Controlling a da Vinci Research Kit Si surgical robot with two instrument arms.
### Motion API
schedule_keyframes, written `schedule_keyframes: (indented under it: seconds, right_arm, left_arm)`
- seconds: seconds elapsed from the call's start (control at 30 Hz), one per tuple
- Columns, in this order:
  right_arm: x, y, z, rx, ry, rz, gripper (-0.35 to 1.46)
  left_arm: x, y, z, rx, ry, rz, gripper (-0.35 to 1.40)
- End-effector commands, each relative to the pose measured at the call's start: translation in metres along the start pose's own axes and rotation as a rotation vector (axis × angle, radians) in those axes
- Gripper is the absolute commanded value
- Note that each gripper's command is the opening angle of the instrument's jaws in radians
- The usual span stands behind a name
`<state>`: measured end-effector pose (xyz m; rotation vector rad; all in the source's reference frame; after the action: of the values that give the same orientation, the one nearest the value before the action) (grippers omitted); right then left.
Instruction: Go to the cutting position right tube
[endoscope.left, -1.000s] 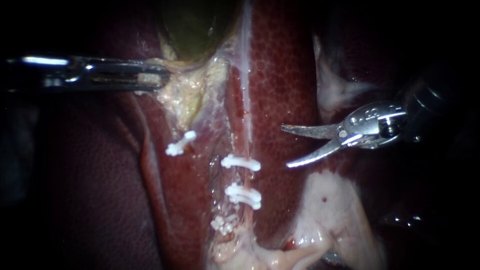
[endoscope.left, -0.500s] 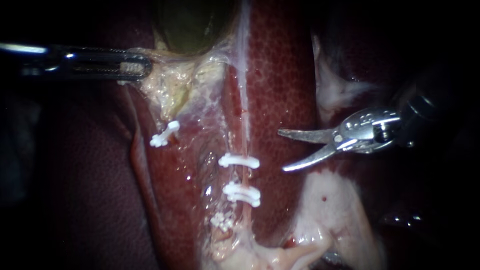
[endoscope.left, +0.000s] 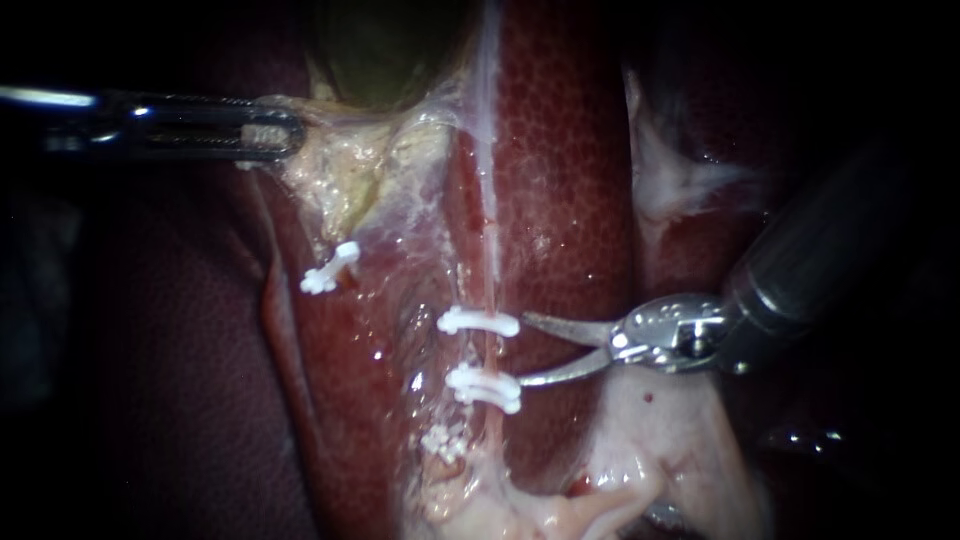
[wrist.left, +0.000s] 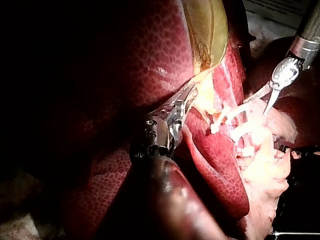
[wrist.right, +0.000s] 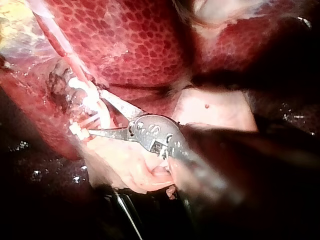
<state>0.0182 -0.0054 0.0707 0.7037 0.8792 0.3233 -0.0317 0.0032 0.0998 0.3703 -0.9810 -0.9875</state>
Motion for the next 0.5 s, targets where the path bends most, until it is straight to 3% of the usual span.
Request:
schedule_keyframes:
  seconds: [0.03, 0.5]
  right_arm:
    - [-0.0001, 0.0000, 0.0004, 0.004, -0.003, 0.000, 1.43]
    - [0.0001, 0.0003, 0.0036, 0.025, -0.016, 0.007, 1.43]
  left_arm:
    - [0.0000, 0.0000, 0.0000, 0.000, 0.000, 0.000, -0.35]
    - [0.0000, -0.0001, 0.0000, -0.001, 0.000, 0.000, -0.35]
